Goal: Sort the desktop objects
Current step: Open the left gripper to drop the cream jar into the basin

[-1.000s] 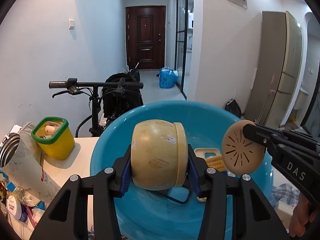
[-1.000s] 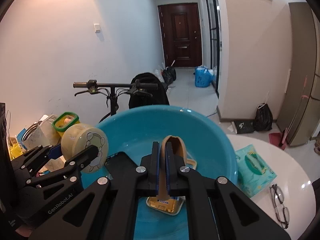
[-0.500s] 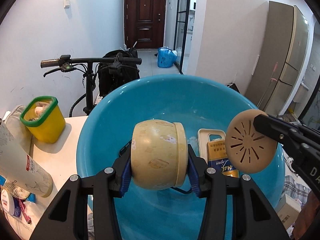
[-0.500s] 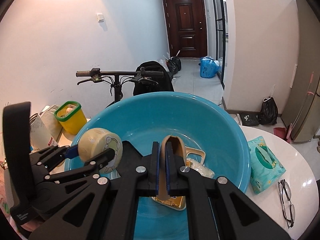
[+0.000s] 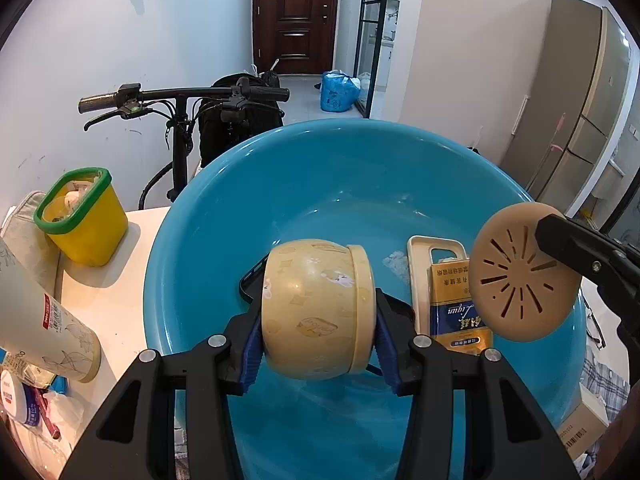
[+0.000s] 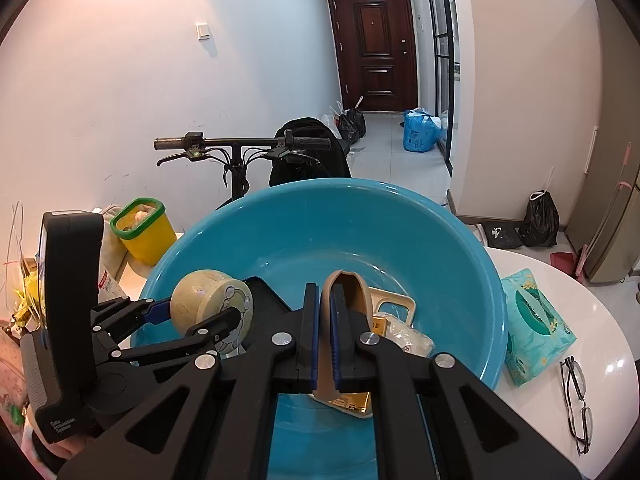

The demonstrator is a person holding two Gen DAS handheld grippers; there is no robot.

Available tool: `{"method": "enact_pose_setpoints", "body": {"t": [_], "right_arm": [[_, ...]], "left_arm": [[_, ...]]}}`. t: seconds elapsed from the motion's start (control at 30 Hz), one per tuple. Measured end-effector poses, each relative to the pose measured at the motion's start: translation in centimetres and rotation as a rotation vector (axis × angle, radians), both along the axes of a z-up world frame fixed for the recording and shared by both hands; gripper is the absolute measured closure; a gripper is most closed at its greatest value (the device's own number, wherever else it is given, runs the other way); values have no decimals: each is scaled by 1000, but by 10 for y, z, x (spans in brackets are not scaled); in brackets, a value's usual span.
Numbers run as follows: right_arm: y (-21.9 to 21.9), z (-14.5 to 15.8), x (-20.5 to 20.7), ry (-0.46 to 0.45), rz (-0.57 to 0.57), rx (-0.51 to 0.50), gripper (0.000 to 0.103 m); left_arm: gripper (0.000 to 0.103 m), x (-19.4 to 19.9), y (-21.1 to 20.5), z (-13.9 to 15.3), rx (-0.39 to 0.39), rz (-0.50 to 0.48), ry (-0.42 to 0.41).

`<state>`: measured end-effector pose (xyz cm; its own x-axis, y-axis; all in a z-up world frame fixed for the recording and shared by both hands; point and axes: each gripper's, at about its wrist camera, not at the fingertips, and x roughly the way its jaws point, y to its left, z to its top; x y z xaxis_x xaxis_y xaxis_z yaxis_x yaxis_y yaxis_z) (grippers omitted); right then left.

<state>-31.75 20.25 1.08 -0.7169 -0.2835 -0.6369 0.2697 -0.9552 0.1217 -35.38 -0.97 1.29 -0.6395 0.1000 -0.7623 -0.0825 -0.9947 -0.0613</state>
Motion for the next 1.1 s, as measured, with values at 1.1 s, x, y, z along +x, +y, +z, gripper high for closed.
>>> {"method": "enact_pose_setpoints", "body": {"t": [1.1], "right_arm": [[25, -3, -14, 28, -113, 95, 99]], "left_arm": [[28, 14, -10, 31, 22, 55, 147]]}}
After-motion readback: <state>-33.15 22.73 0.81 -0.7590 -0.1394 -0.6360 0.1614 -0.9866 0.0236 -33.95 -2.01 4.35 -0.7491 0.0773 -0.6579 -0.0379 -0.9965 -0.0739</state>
